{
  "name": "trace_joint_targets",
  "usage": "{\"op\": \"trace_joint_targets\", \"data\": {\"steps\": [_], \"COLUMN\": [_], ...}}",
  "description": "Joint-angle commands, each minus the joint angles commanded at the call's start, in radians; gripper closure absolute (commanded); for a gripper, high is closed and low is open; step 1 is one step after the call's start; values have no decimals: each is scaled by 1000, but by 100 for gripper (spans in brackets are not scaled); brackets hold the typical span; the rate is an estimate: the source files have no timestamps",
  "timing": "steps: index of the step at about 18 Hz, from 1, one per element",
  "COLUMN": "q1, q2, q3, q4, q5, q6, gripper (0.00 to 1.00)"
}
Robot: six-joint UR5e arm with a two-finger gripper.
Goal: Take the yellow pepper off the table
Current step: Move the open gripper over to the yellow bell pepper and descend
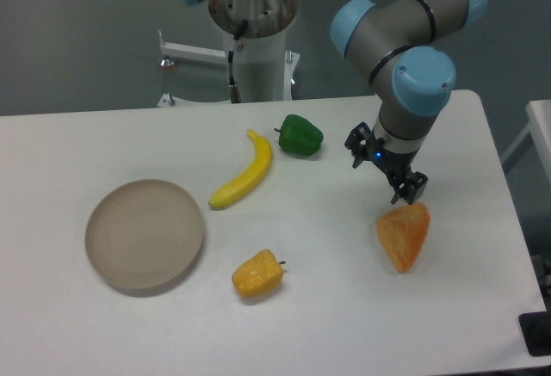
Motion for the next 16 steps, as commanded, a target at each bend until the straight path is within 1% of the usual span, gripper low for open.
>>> {"op": "trace_joint_targets", "data": {"steps": [9,12,14,16], "q1": [2,-2,-20,-70], "q2": [3,-2,-8,-18], "q3": [0,2,0,9], "q4": [0,2,2,6], "q5": [-17,-60,-60,-57], "q6": [-3,-35,-95,-138], "gripper": [0,0,0,0]}}
